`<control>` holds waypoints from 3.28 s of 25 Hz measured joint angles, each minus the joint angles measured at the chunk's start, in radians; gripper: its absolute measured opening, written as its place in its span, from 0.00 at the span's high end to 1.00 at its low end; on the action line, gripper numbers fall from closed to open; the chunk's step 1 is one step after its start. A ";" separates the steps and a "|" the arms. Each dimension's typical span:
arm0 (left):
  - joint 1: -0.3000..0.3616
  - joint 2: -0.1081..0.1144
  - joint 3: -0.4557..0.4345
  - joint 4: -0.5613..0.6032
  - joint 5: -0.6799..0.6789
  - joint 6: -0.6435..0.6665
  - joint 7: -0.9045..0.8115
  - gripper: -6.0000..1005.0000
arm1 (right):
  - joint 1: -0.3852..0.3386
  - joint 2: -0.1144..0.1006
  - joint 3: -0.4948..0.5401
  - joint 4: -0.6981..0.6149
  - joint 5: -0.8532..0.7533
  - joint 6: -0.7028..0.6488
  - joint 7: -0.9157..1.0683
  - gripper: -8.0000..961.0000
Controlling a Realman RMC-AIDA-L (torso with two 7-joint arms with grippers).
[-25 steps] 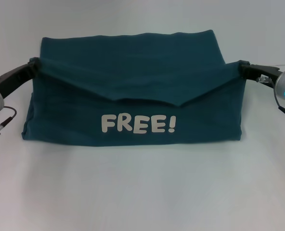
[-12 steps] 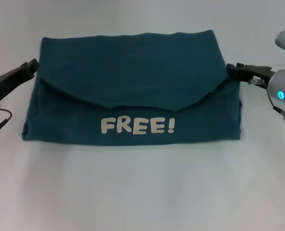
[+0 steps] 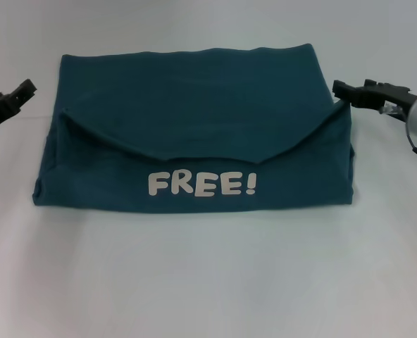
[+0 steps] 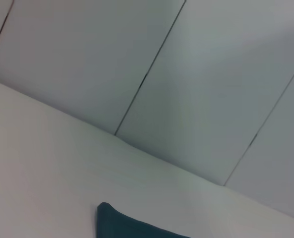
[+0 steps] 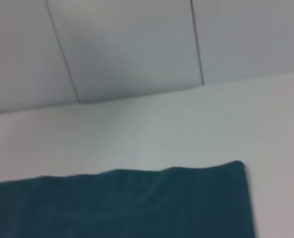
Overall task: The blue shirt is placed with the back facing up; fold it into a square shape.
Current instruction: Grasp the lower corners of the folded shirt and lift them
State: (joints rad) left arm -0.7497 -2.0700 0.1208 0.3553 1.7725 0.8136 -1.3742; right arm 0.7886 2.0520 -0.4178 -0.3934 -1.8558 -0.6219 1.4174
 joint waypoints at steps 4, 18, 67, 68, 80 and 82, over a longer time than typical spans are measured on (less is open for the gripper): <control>0.053 0.001 0.002 0.036 0.000 0.115 -0.024 0.33 | -0.061 -0.003 -0.006 -0.045 0.029 -0.157 0.037 0.26; 0.229 -0.018 0.189 0.183 0.013 0.321 -0.164 0.12 | -0.185 -0.109 -0.206 -0.086 -0.022 -0.383 0.372 0.21; 0.273 -0.033 0.287 0.232 0.088 0.323 -0.175 0.12 | -0.156 -0.055 -0.305 -0.137 -0.336 -0.385 0.749 0.26; 0.273 -0.033 0.287 0.232 0.088 0.323 -0.175 0.12 | -0.155 -0.054 -0.305 -0.137 -0.335 -0.381 0.749 0.27; 0.273 -0.035 0.287 0.233 0.088 0.319 -0.175 0.12 | -0.171 -0.060 -0.290 -0.146 -0.305 -0.391 0.747 0.58; 0.273 -0.035 0.287 0.231 0.089 0.314 -0.175 0.12 | -0.172 -0.062 -0.290 -0.144 -0.305 -0.391 0.747 0.68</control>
State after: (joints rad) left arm -0.4770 -2.1047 0.4080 0.5865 1.8610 1.1275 -1.5493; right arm 0.6166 1.9904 -0.7078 -0.5377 -2.1604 -1.0132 2.1643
